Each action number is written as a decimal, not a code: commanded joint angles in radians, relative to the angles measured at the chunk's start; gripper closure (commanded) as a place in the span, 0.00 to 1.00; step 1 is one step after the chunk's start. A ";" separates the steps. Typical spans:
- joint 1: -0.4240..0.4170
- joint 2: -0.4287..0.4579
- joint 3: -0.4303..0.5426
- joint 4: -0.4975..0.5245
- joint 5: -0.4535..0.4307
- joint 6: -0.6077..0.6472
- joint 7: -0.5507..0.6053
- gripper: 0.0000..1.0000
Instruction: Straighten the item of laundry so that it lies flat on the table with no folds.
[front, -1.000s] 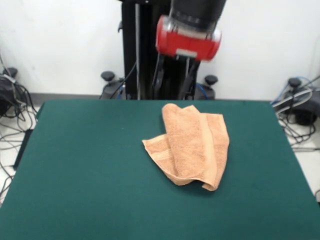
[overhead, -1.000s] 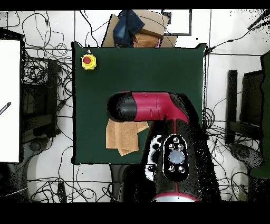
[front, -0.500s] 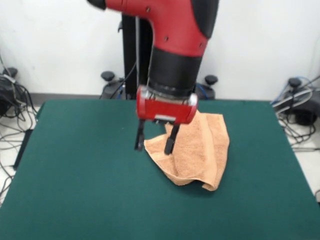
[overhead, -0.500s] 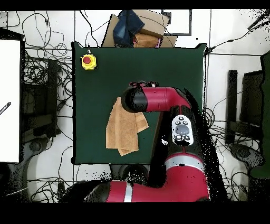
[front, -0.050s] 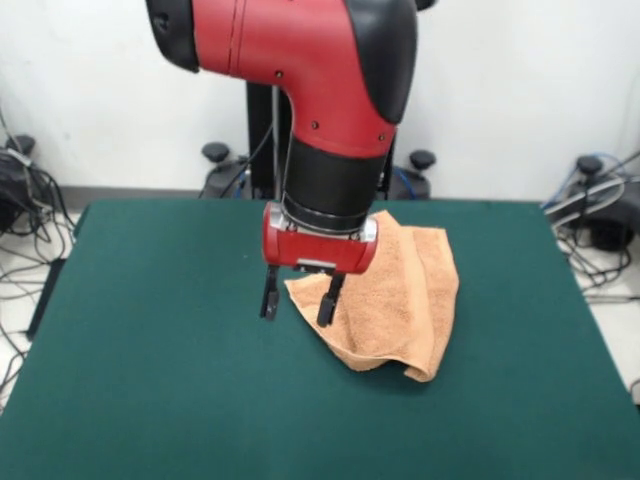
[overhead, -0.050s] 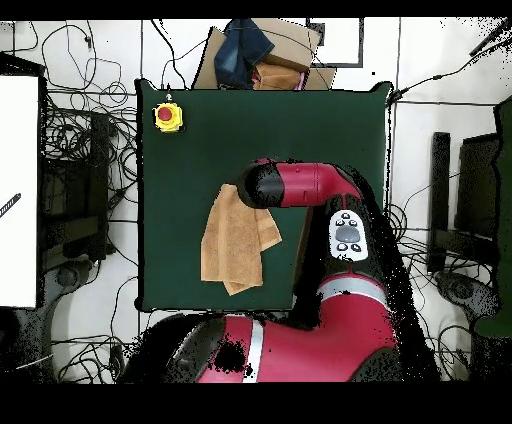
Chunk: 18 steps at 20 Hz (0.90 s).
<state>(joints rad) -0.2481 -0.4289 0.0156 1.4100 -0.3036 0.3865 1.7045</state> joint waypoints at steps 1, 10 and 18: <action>-0.025 0.063 0.123 -0.039 -0.033 0.119 -0.085 0.00; -0.021 0.071 0.108 -0.114 -0.024 0.328 -0.134 0.00; -0.032 0.038 0.087 -0.013 -0.064 0.281 -0.101 0.00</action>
<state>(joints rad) -0.2640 -0.3772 0.0304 1.3175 -0.3038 0.6245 1.7045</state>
